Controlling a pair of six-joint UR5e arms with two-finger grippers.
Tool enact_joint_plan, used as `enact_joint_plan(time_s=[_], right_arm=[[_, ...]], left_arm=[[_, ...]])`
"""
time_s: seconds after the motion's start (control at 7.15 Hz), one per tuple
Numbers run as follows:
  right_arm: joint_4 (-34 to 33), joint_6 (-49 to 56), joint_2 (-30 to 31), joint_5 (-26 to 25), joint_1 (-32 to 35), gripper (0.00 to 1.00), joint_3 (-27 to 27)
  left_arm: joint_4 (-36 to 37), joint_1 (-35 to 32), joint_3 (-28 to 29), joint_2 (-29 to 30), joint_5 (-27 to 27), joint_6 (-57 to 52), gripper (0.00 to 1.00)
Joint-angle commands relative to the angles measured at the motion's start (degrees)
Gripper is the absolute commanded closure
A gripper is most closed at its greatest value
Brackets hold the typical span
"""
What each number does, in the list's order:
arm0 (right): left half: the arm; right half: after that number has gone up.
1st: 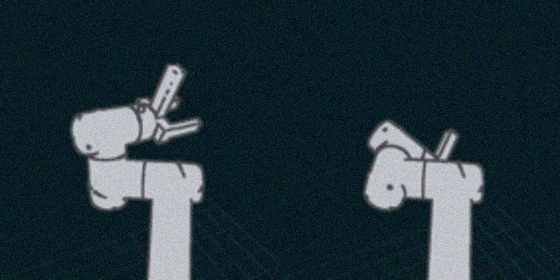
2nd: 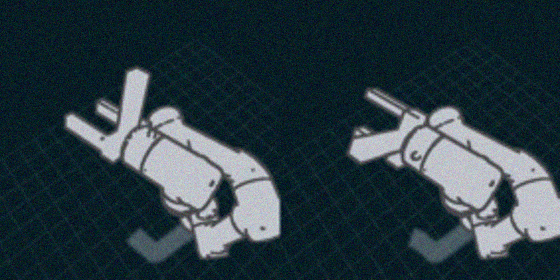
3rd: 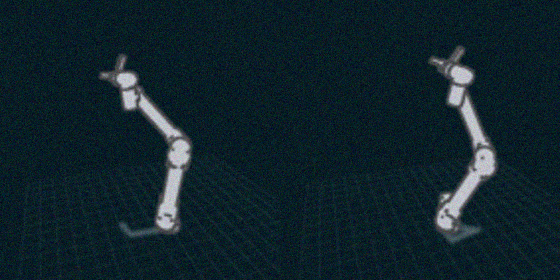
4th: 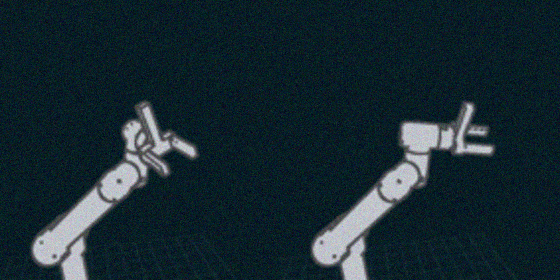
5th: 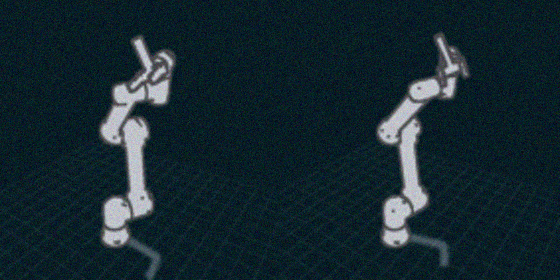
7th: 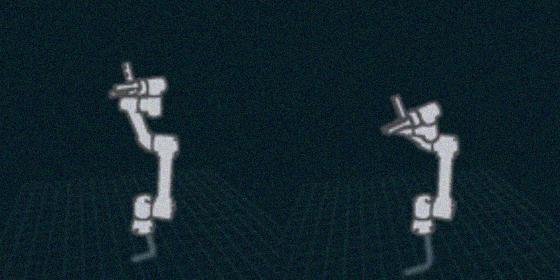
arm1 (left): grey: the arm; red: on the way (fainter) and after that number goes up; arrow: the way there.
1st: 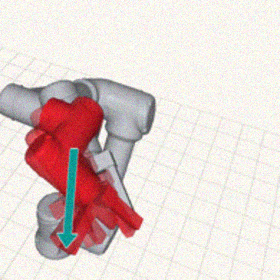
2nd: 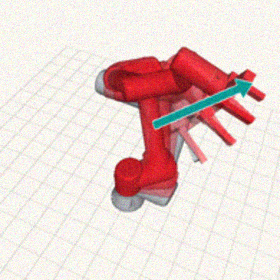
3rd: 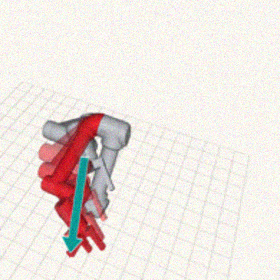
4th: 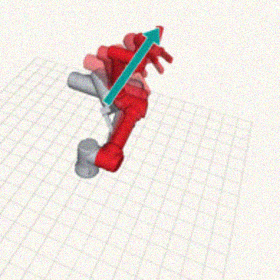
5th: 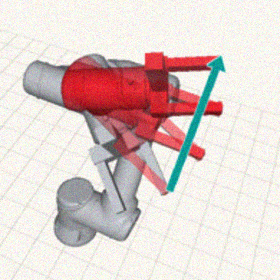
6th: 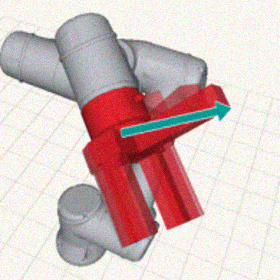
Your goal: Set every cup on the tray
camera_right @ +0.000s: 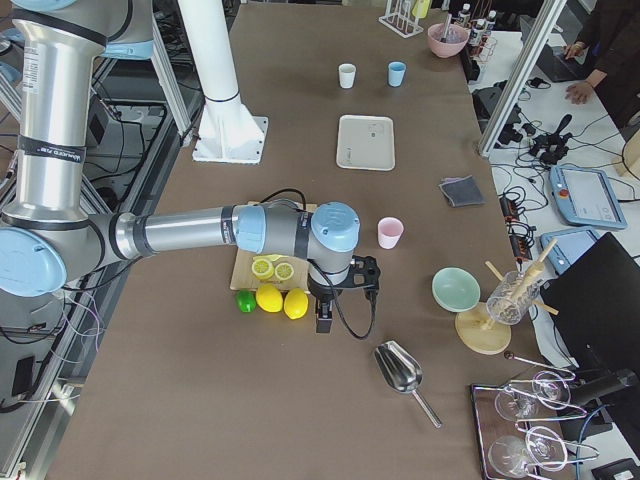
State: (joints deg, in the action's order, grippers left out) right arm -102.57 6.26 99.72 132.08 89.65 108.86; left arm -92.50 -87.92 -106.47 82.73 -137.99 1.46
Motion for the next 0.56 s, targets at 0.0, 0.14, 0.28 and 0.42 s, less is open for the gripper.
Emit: enact_joint_plan(time_s=[0.0, 0.14, 0.28, 0.42], right_arm=[[2.28, 0.06, -0.05, 0.02, 0.00, 0.00, 0.82], [2.29, 0.06, 0.03, 0.10, 0.26, 0.00, 1.96], [3.50, -0.37, -0.40, 0.10, 0.44, 0.00, 1.97], [9.00, -0.72, -1.01, -0.07, 1.40, 0.00, 1.71]], left_arm=[[-6.16, -0.06, -0.84, 0.59, -0.09, 0.47, 0.01], [-10.55, -0.15, -0.24, 0.59, -0.09, 0.56, 0.02], [-14.86, -0.15, -0.23, 0.85, -0.17, 0.38, 0.01], [-20.47, -0.15, 1.60, 2.51, 0.35, 0.82, 0.02]])
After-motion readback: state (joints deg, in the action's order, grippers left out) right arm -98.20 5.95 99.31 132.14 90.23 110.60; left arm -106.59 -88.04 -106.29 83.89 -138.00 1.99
